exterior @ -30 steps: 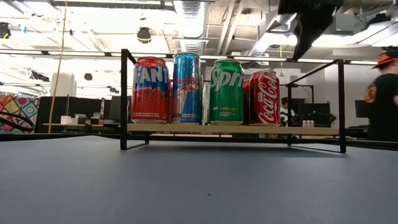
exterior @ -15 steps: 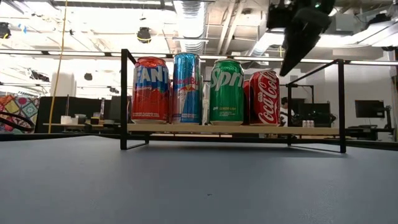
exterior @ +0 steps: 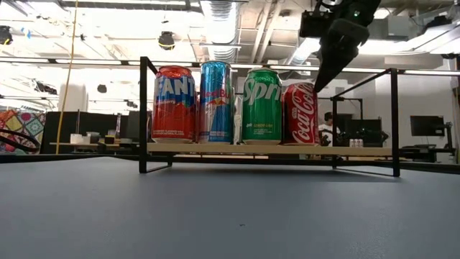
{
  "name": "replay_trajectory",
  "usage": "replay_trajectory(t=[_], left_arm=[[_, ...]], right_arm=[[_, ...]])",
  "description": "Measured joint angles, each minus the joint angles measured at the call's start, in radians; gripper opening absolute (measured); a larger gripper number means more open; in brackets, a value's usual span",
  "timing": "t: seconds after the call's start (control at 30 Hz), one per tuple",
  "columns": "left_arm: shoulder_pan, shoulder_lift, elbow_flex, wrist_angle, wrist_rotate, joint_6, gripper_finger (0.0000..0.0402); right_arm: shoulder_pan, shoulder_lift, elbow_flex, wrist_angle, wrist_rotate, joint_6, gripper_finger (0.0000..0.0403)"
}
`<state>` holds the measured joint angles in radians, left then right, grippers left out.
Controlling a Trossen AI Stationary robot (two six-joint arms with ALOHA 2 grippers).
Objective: Place canned beverage on shelf
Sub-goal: Put the red soda can on the shelf aligned with other red soda can, then put the red soda can on the shelf aligned with other red soda cans
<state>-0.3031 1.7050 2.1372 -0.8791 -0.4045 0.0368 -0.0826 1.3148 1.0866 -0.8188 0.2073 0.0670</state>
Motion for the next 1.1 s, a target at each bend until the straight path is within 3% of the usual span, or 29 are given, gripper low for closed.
replay_trajectory(t=[0.27, 0.47, 0.7, 0.93, 1.1], left_arm=[[0.0, 0.0, 0.0, -0.022, 0.007, 0.011, 0.0329], [0.014, -0.001, -0.053, -0.012, 0.018, -0.002, 0.0329], [0.007, 0.0, -0.097, 0.041, 0.034, -0.074, 0.0329], [-0.013, -0.001, -0.096, 0.051, 0.033, -0.158, 0.0329], [-0.028, -0.001, -0.096, 0.082, 0.033, -0.189, 0.0329]], right_arm=[[0.001, -0.017, 0.027, -0.025, -0.03, -0.013, 0.0004], [0.092, -0.074, 0.221, -0.148, -0.031, -0.003, 0.0004], [0.244, -0.107, 0.45, -0.364, -0.134, 0.106, 0.0014], [0.511, -0.09, 0.472, -0.387, -0.128, 0.321, 0.0126], [0.666, -0.018, 0.472, -0.396, -0.026, 0.476, 0.0228]])
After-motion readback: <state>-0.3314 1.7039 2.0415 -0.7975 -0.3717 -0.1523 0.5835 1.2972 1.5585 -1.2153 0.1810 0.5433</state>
